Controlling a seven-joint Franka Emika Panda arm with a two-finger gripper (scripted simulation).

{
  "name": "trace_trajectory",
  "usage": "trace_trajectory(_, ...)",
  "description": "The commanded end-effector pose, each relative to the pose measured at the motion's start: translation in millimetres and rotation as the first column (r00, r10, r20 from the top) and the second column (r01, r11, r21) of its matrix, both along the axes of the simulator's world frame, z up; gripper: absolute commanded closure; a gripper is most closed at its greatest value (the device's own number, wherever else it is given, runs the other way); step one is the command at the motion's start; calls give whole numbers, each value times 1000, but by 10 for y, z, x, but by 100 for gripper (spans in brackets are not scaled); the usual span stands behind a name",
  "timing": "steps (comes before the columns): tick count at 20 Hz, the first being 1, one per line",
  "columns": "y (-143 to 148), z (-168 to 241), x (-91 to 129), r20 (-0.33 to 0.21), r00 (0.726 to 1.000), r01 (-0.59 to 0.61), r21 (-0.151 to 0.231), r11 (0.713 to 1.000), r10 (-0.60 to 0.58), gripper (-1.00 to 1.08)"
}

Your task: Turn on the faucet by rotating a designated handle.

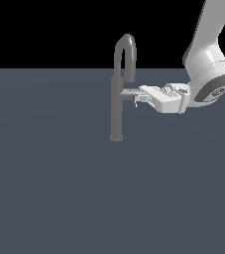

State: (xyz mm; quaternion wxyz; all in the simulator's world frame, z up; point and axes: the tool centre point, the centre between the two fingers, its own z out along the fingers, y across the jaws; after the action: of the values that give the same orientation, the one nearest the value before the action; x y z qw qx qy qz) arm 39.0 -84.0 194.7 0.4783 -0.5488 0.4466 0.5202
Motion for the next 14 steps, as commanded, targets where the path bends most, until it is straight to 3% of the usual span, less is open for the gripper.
trace_trajectory(1,5,-103,42,-9,1000,7,-4,1000,-7,108)
trace_trajectory(14,23,-555,201,-54,998,20,-7,1000,-20,108)
